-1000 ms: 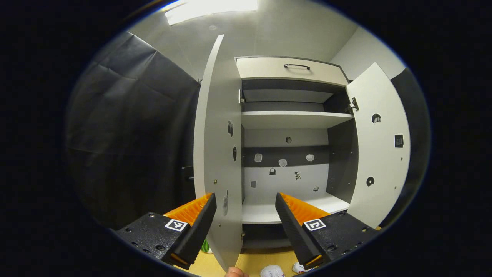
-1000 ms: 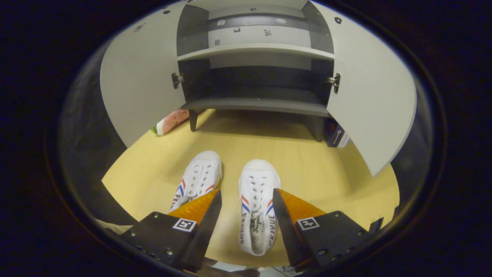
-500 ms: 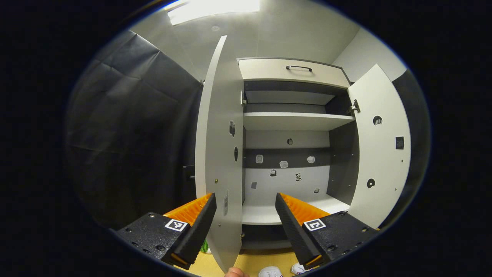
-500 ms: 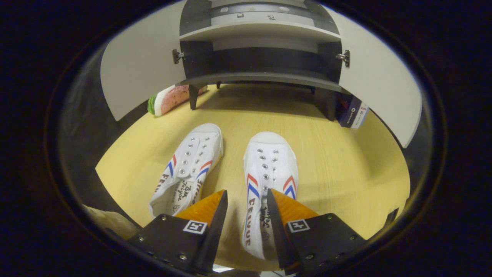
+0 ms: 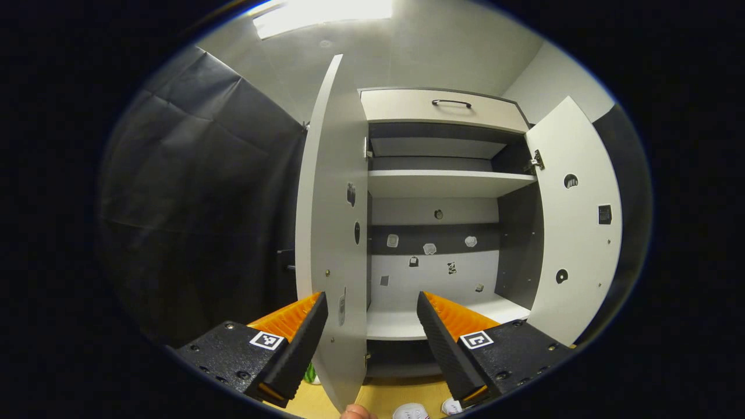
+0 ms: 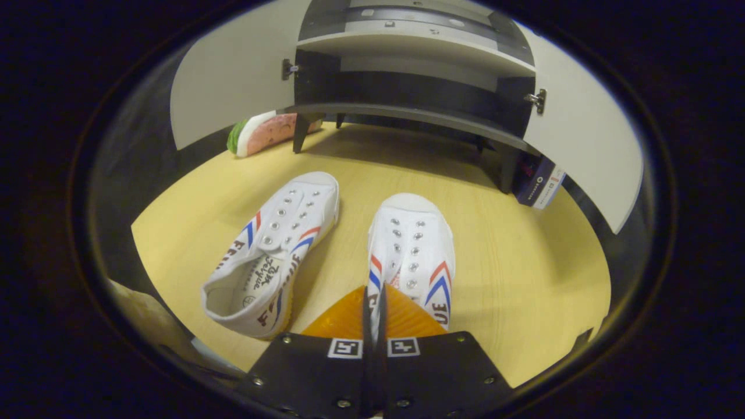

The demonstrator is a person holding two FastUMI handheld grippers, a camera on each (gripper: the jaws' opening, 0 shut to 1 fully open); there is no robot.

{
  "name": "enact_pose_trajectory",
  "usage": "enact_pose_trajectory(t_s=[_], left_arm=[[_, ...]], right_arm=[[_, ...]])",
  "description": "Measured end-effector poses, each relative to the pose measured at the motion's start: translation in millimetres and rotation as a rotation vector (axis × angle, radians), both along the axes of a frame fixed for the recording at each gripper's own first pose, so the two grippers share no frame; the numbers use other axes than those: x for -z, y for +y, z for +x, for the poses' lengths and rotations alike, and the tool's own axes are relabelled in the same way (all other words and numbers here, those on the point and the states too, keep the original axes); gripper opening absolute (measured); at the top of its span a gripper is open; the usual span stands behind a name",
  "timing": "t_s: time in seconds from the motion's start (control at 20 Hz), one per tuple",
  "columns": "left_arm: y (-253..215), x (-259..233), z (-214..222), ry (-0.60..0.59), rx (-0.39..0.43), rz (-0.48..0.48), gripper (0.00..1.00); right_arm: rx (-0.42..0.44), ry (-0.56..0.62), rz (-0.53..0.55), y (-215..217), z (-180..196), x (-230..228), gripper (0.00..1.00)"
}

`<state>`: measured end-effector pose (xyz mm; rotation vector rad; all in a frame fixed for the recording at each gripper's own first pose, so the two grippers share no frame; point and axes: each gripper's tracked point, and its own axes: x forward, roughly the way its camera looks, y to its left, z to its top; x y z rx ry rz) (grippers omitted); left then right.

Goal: Grab one shoe with the right hand and put it into the shoe cabinet, grab the other shoe with the left hand and put it into the shoe cabinet; then close the right door with the right hand and the left door with the left hand.

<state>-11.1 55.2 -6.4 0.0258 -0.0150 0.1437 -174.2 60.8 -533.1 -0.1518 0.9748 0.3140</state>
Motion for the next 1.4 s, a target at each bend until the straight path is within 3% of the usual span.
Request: enact_pose_trajectory(t_s=[0.15,0.35,0.65,1.05,1.2,1.4], left_arm=[[0.2,0.1,-0.5,-0.001,0.004,-0.003,0.94],[-0.2,0.6,-1.1,-0.005,0.009,0.003,0.94],[-1.1,2.2,-0.9,-0.016,0.014,0.028,0.94],[-1.8,19.6,-5.1,0.009,0.028,0.034,0.94],[-4.3,26.2,-12.9,0.018,0.044,0.028,0.94],[-4.2,36.2,-21.3,0.033,0.052,0.012,0.94]], right_arm=[[0.029,0.011,0.015,-0.5,3.4,-7.7,0.01],[0.14,-0.005,0.112,-2.2,24.9,-39.7,0.0],[0.172,-0.164,0.216,2.9,79.0,-131.1,0.0],[0.086,-0.531,0.294,28.6,233.8,-299.7,0.0],[0.086,-0.615,0.27,30.5,305.2,-327.6,0.0],[0.118,-0.634,0.19,16.8,394.6,-326.8,0.0]])
